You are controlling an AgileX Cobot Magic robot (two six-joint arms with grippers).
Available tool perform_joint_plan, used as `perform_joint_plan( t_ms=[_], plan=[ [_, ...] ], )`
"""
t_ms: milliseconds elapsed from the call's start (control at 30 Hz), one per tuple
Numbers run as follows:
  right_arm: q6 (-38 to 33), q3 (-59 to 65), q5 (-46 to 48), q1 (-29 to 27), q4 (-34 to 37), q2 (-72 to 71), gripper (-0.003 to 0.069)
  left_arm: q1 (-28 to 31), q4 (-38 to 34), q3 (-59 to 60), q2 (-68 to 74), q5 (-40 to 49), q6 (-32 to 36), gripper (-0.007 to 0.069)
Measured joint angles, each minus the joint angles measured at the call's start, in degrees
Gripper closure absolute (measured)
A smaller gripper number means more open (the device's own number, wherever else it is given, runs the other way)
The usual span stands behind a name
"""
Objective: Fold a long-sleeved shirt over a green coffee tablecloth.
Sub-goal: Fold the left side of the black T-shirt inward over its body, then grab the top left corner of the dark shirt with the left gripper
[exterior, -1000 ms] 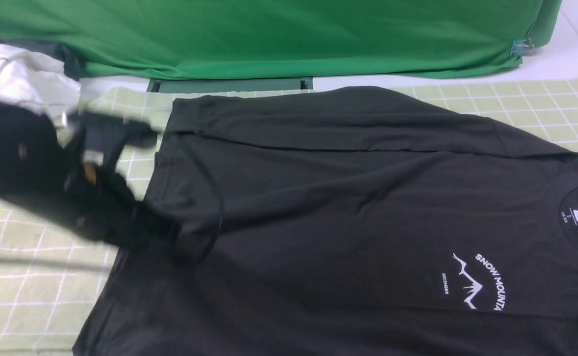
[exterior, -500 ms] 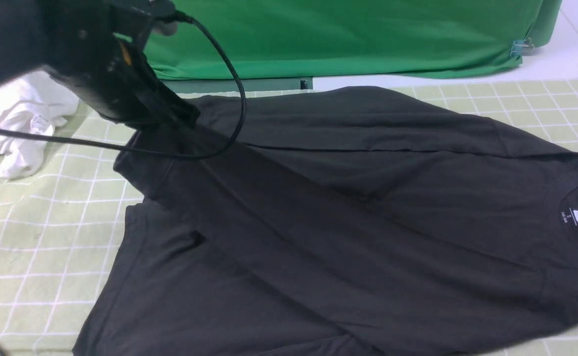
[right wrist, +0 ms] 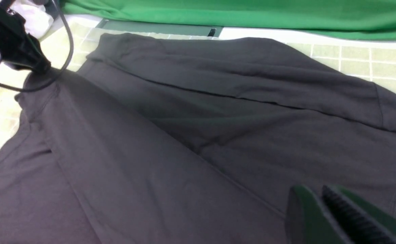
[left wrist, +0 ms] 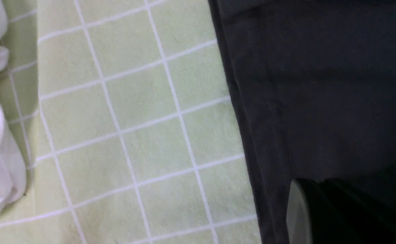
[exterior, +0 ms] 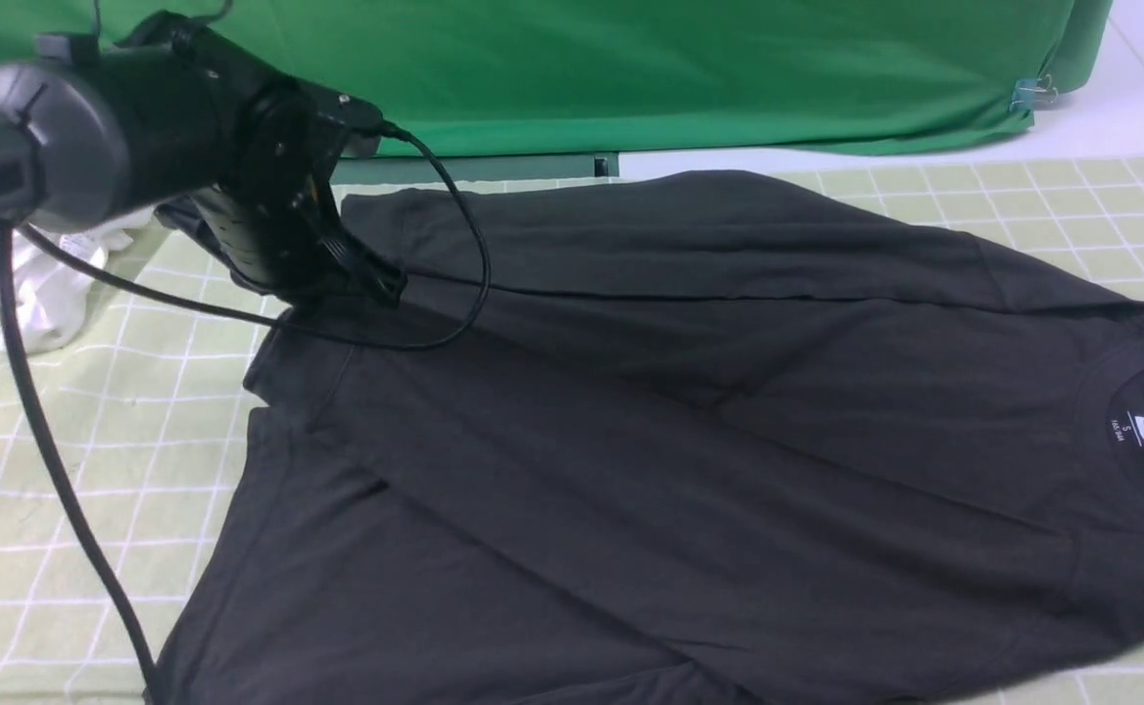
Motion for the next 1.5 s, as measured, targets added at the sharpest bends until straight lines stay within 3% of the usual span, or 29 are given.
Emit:
perform_joint_plan(
  t_ms=[500,633,733,833,967,1167,1500],
  plan=[
    [0.0,0.0,-0.31,0.0,0.01,0.0,0.0587,0.05,0.77,-1.27,1.14,-4.05,0.69,0.0573],
    [0.0,0.0,-0.31,0.0,0.01,0.0,0.0583,0.05,1.17,-1.27,1.14,-4.45,0.69,0.0468],
    [0.0,0.0,-0.31,0.0,0.01,0.0,0.0578,0.05,1.19,-1.34,1.14,-3.79,0.25,0.0337],
    [0.47,0.0,0.13,0.0,0.01,0.0,0.0577,0.27,0.78,-2.8,1.14,-0.8,-4.06,0.0228],
    [0.8,0.0,0.78,0.0,0.01,0.0,0.0573,1.92,-2.95,-6.99,1.34,0.54,-7.06,0.0172],
    [0.87,0.0,0.96,0.0,0.01,0.0,0.0565,5.93,-14.71,-18.21,7.54,-0.81,-4.61,0.0174],
    [0.9,0.0,1.19,0.0,0.01,0.0,0.0554,8.08,-18.0,-27.61,20.51,2.23,-4.02,0.0182]
  ],
)
